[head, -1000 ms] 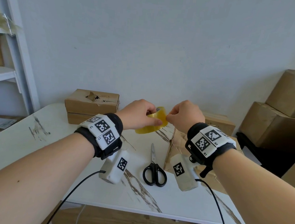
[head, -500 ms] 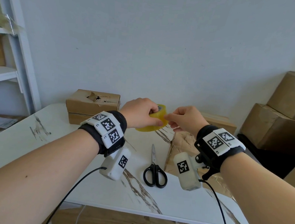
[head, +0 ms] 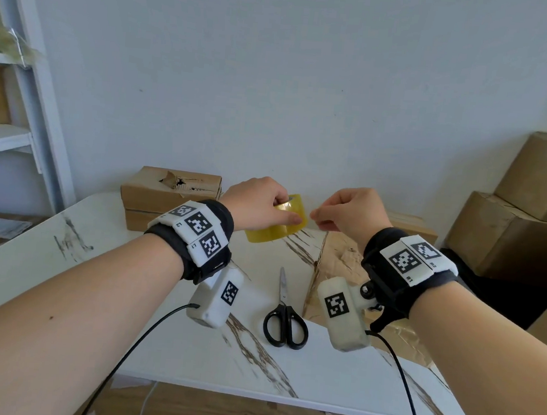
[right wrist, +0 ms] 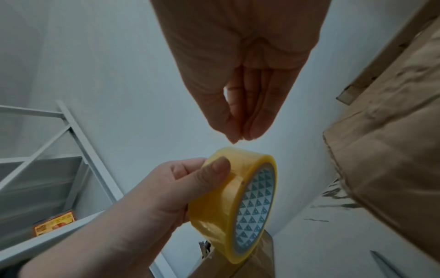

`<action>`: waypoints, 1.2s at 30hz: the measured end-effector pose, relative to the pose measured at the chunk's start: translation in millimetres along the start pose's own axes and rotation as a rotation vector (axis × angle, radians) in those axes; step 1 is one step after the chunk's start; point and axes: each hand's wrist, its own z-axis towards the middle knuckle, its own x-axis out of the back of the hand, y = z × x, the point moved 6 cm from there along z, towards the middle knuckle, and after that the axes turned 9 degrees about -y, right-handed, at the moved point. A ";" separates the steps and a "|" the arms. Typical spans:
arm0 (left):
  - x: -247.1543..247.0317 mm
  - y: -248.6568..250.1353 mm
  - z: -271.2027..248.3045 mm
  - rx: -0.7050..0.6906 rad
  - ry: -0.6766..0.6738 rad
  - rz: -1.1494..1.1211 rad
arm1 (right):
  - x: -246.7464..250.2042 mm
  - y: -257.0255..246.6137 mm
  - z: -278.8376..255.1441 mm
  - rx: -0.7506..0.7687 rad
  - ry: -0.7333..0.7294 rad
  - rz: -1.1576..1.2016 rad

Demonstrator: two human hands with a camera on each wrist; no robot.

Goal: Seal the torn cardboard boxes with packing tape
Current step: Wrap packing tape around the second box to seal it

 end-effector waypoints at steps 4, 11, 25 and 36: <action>-1.9 0.1 0.9 0.009 -0.023 -0.004 | -1.7 4.5 -0.5 -0.051 -0.043 0.103; -8.1 7.2 -1.7 -0.001 -0.068 0.012 | 3.2 -6.8 -4.2 -0.003 0.019 -0.166; -5.0 -2.4 -6.5 0.069 -0.131 -0.783 | 37.1 19.3 -7.9 -0.274 0.033 0.035; 2.2 36.0 16.5 0.036 -0.176 -0.680 | 84.6 45.8 -32.6 -0.408 0.087 0.214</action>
